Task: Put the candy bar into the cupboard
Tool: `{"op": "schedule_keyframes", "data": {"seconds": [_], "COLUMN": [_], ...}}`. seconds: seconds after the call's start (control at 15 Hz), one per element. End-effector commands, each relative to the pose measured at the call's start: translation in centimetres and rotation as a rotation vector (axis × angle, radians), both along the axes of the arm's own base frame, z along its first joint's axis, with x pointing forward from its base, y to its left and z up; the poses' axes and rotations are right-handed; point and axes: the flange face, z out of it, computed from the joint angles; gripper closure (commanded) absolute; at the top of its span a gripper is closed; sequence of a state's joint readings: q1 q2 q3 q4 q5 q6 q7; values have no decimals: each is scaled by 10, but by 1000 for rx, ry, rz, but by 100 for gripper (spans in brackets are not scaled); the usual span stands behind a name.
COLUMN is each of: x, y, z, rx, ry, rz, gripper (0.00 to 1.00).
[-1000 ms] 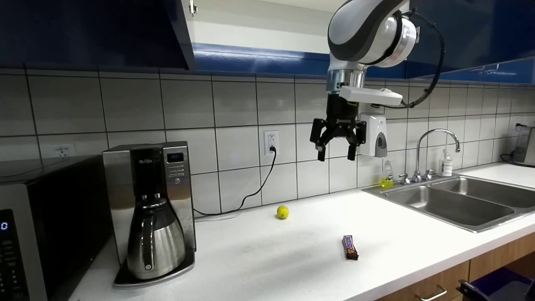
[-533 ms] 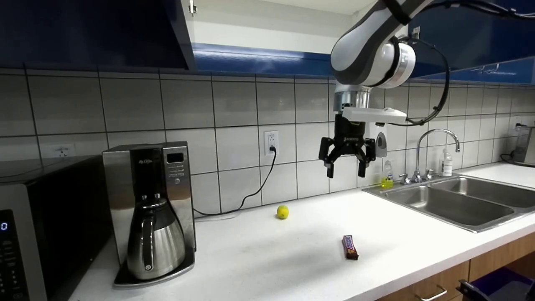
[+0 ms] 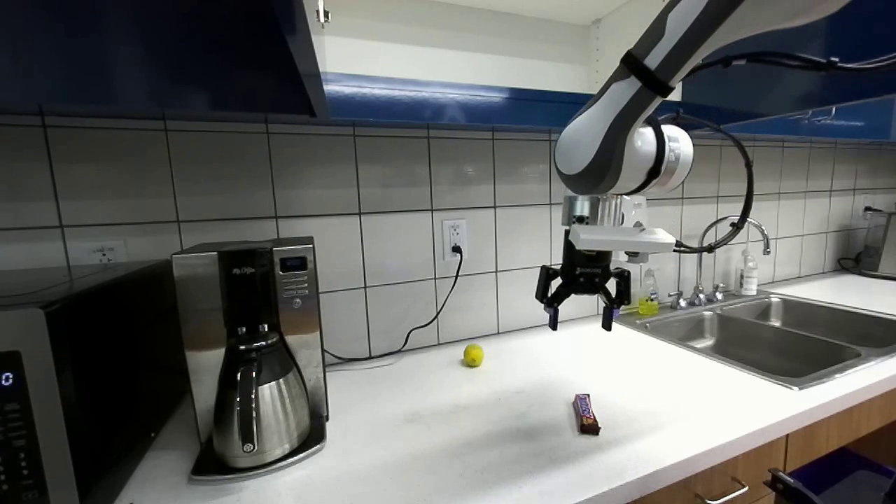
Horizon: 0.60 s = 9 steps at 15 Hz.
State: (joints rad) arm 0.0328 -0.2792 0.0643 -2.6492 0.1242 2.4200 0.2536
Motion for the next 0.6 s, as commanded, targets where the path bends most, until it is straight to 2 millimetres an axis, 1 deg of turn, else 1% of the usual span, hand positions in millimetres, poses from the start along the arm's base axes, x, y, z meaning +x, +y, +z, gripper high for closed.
{"op": "schedule_keyframes", "data": {"seconds": [0.0, 0.53], "x": [12, 35], "y": [-13, -34], "z": [-28, -91], "rx": [1, -2], "ry": [-24, -26], "rz": [-79, -142], "gripper": [0, 0]}}
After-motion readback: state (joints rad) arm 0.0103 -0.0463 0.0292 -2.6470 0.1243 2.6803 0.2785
